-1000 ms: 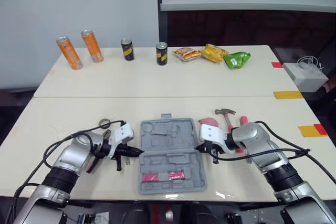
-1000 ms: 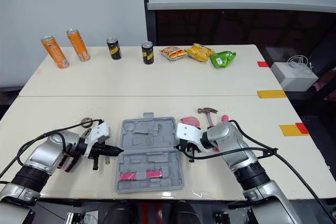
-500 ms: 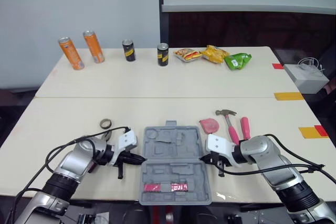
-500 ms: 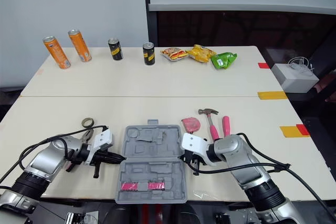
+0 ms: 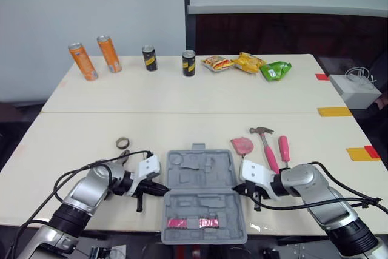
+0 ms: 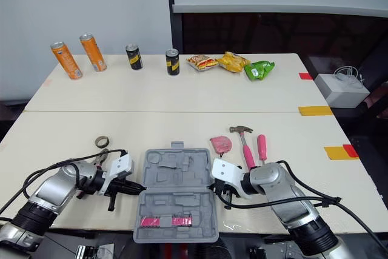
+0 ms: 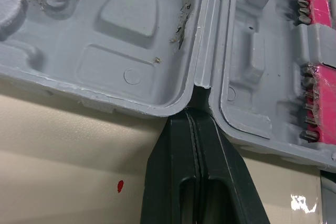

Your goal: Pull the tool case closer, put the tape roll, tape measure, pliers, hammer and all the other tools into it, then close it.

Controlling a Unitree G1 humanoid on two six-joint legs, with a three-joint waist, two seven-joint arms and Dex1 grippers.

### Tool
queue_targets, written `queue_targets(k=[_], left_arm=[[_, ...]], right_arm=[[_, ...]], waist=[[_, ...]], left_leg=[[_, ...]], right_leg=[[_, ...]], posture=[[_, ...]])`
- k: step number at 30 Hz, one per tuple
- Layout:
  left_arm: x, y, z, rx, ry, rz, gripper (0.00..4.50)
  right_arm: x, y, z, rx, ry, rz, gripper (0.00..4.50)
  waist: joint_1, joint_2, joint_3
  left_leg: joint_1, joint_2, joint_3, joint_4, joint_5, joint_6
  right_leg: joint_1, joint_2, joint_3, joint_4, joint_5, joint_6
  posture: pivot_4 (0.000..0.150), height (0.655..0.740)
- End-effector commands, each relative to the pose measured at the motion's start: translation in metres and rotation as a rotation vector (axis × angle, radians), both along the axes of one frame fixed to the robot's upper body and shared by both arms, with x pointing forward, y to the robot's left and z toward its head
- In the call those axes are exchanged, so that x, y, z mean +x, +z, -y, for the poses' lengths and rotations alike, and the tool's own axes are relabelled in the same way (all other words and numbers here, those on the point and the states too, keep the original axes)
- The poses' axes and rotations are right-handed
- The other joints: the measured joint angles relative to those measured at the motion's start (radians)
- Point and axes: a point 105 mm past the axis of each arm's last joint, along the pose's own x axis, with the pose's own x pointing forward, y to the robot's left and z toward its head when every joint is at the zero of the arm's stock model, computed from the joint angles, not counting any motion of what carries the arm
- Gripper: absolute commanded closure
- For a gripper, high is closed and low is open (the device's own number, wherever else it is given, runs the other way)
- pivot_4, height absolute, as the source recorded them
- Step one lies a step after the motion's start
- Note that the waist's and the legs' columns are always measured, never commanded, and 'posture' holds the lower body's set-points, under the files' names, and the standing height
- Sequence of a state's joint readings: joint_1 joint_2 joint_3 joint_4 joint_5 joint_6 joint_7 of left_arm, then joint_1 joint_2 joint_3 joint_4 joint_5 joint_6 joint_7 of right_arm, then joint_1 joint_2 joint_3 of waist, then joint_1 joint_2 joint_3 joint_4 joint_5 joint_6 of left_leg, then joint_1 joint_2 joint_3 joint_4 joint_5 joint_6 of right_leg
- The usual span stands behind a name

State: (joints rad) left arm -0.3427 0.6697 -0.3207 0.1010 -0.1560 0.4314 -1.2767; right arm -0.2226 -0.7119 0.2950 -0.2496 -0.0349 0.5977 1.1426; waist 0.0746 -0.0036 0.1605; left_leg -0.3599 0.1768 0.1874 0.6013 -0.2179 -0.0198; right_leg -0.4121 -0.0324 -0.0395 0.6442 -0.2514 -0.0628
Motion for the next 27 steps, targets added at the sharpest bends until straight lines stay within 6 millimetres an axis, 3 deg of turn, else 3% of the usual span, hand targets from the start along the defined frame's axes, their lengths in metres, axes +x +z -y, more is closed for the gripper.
queue_targets(k=[1, 19, 27], left_arm=[[-0.004, 0.007, 0.008, -0.021, -0.055, 0.02, 4.48], [-0.008, 0.003, 0.011, -0.014, -0.07, 0.015, 4.48], [0.001, 0.011, 0.002, -0.056, 0.024, 0.048, 4.48]], right_arm=[[-0.01, -0.004, -0.004, 0.013, 0.025, -0.033, 4.48], [-0.015, -0.006, -0.001, 0.013, 0.004, -0.041, 4.48], [-0.002, 0.001, 0.009, 0.027, -0.06, 0.033, 4.48]], waist=[[0.0, 0.0, 0.0], [0.0, 0.0, 0.0], [-0.001, 0.0, 0.0]], left_leg=[[0.0, 0.0, 0.0, 0.0, 0.0, 0.0], [0.003, 0.0, 0.0, -0.002, 0.0, 0.0], [0.006, -0.001, 0.001, -0.003, 0.0, 0.0]], right_leg=[[0.0, 0.0, 0.0, 0.0, 0.0, 0.0], [0.002, 0.0, 0.0, -0.001, 0.0, 0.0], [0.003, 0.0, 0.0, -0.002, 0.0, 0.0]], posture=[[0.15, 0.74], [0.15, 0.74], [0.15, 0.74]])
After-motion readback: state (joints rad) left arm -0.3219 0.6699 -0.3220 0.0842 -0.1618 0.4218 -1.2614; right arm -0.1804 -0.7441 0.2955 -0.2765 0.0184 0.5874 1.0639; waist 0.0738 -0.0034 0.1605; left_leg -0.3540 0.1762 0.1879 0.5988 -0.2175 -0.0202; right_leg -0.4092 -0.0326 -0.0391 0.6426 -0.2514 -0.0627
